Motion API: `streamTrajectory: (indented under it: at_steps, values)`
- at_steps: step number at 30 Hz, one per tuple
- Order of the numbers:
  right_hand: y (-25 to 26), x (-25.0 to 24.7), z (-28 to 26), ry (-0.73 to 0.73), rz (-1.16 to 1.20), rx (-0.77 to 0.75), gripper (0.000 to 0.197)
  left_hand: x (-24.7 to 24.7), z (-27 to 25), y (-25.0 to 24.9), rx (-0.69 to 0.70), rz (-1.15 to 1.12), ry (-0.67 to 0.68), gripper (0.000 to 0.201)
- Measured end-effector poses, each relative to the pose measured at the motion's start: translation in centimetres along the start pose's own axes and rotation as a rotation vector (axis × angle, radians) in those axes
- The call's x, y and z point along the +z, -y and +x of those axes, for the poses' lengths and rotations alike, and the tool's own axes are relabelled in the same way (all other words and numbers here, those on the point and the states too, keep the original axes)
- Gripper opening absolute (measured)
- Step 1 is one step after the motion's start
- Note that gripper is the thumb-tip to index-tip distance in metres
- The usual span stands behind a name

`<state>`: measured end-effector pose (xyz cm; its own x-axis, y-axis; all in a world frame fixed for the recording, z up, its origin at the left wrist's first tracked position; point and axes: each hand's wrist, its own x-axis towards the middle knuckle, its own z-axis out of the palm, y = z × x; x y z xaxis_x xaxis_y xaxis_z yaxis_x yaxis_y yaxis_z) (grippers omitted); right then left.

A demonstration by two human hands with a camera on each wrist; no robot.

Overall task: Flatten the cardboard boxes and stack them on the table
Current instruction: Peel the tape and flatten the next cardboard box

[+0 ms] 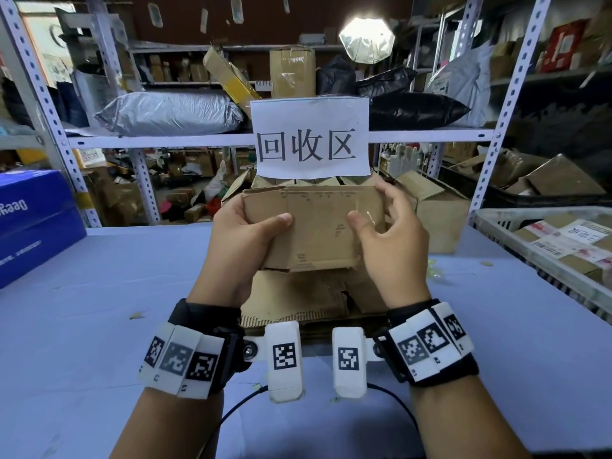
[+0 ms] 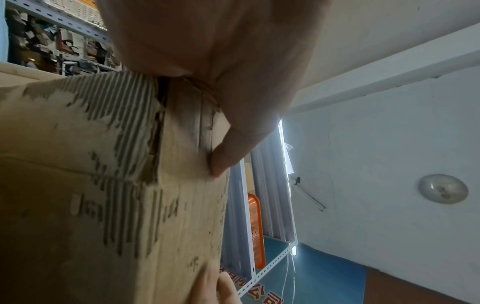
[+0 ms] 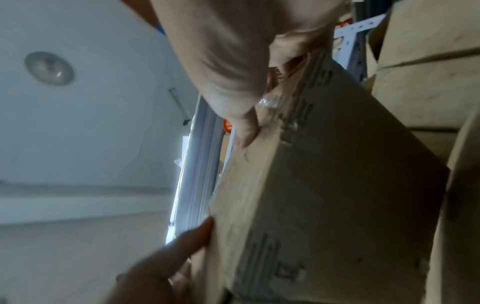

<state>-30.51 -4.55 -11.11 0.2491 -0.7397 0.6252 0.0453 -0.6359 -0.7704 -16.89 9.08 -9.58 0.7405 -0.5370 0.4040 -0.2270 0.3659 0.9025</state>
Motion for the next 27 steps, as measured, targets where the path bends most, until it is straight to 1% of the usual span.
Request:
streamTrajectory:
  at_steps: [2, 5, 6, 7, 8, 9, 10, 11, 13, 14, 16, 18, 19, 20, 21, 22, 23, 24, 25, 26, 27]
  values:
    - [-0.2, -0.3, 0.4, -0.003, 0.098, 0.018, 0.041, -0.5, 0.1, 0.0, -0.011, -0.012, -0.010, 0.024]
    - [-0.5, -0.4, 0.8, 0.011, 0.106, 0.053, 0.035, -0.6, 0.3, 0.0, -0.011, -0.009, -0.031, 0.027]
    - [-0.5, -0.4, 0.8, 0.027, 0.126, 0.081, 0.037, -0.5, 0.3, 0.0, -0.013, -0.009, -0.031, 0.026]
    - [-0.5, -0.3, 0.7, 0.056, 0.139, 0.100, 0.046, -0.4, 0.3, 0.1, -0.017, -0.013, -0.031, 0.025]
    - [-0.5, -0.2, 0.6, 0.086, 0.125, 0.097, 0.060, -0.3, 0.2, 0.1, -0.022, -0.017, -0.032, 0.024]
    - [-0.6, -0.1, 0.4, 0.104, 0.083, 0.079, 0.069, -0.2, 0.2, 0.1, -0.022, -0.017, -0.031, 0.025]
    - [-0.9, 0.0, 0.3, 0.097, 0.055, 0.062, 0.071, -0.3, 0.2, 0.1, -0.018, -0.012, -0.029, 0.025]
    - [-1.0, 0.0, 0.4, 0.080, 0.063, 0.061, 0.065, -0.3, 0.2, 0.1, -0.010, -0.003, -0.024, 0.026]
    - [-1.4, -0.1, 0.6, 0.065, 0.166, 0.098, 0.045, -0.6, 0.3, 0.0, 0.016, 0.017, -0.015, 0.026]
    - [-1.5, -0.2, 0.8, 0.077, 0.224, 0.117, 0.038, -0.8, 0.4, 0.0, 0.030, 0.023, -0.015, 0.025]
    - [-1.4, -0.5, 1.0, 0.099, 0.330, 0.145, 0.031, -1.2, 0.7, -0.2, 0.046, 0.016, -0.030, 0.025]
    - [-1.2, -0.9, 1.2, 0.101, 0.452, 0.183, 0.030, -1.5, 1.0, -0.2, 0.038, -0.016, -0.050, 0.027]
    - [-1.2, -0.9, 1.2, 0.096, 0.477, 0.187, 0.025, -1.5, 1.0, -0.2, 0.032, -0.032, -0.055, 0.027]
    - [-1.1, -0.9, 1.2, 0.097, 0.456, 0.175, 0.019, -1.5, 1.0, -0.2, 0.029, -0.041, -0.058, 0.027]
    - [-1.0, -0.7, 1.2, 0.106, 0.367, 0.148, 0.026, -1.5, 1.1, -0.1, 0.031, -0.042, -0.059, 0.027]
    - [-1.1, -0.5, 1.0, 0.099, 0.252, 0.110, 0.038, -1.4, 1.1, -0.1, 0.038, -0.039, -0.060, 0.027]
    - [-1.3, -0.3, 0.9, 0.069, 0.145, 0.074, 0.042, -1.4, 1.1, -0.1, 0.048, -0.033, -0.058, 0.027]
    - [-1.5, -0.1, 0.9, 0.030, 0.086, 0.052, 0.037, -1.4, 1.1, -0.1, 0.056, -0.026, -0.056, 0.028]
    - [-1.6, 0.1, 0.9, 0.001, 0.081, 0.046, 0.025, -1.5, 1.1, -0.1, 0.063, -0.021, -0.054, 0.028]
    - [-1.8, 0.0, 1.0, -0.011, 0.123, 0.057, 0.012, -1.7, 1.2, -0.1, 0.064, -0.018, -0.056, 0.028]
    - [-2.0, -0.1, 1.2, -0.004, 0.186, 0.092, 0.005, -1.9, 1.3, -0.1, 0.063, -0.019, -0.060, 0.028]
